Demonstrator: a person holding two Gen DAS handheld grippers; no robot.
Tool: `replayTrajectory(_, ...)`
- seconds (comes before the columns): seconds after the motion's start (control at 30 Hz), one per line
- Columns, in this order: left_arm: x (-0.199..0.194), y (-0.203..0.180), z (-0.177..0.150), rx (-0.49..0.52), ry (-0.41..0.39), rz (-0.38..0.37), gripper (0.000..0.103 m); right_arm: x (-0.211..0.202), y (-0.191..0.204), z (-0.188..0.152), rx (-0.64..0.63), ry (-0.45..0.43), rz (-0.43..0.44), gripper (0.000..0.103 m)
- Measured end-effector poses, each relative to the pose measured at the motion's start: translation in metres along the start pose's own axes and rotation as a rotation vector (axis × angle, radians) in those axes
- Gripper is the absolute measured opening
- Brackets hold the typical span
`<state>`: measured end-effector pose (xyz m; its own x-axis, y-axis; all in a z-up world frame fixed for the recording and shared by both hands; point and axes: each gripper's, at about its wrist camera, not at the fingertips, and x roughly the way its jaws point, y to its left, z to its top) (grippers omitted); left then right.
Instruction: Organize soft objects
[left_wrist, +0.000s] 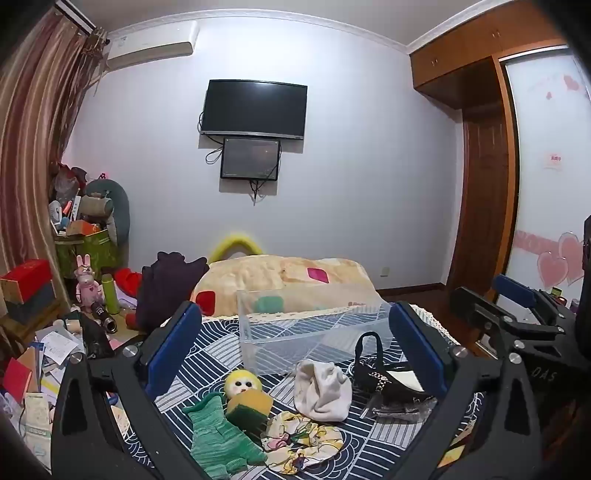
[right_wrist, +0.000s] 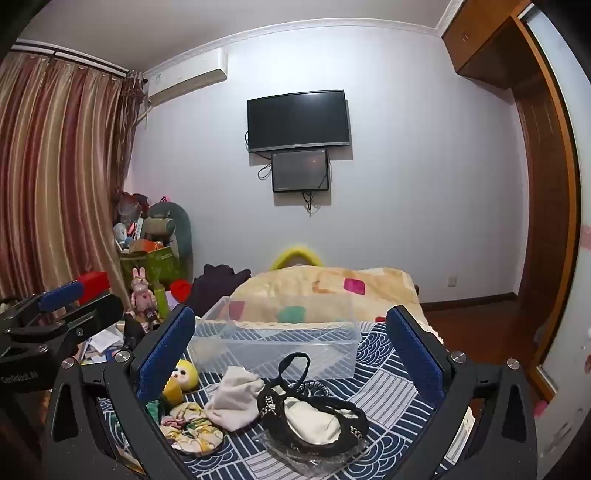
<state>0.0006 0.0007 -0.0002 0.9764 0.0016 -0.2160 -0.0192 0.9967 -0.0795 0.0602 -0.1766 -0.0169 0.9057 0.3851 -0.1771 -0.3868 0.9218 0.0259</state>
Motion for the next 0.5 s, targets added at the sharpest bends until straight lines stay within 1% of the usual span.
replayTrajectory(0.23,-0.002,0.012,0.004,-0.007,0.006,-0.006,0.103,0.0,-0.002,0.0,0.008,0.004,0.0,0.103)
replayTrajectory(0.3,0.002,0.0,-0.002,0.0,0.0,0.005,0.103,0.0,-0.001,-0.001,0.005,0.003,-0.002,0.103)
replayTrajectory(0.4,0.002,0.0,-0.003,0.001,0.001,0.002,0.103,0.0,0.003,-0.001,0.001,0.001,-0.002,0.103)
replayTrajectory(0.5,0.001,-0.002,-0.004,0.002,0.002,-0.002,0.103,0.0,-0.002,-0.002,0.013,0.003,0.002,0.103)
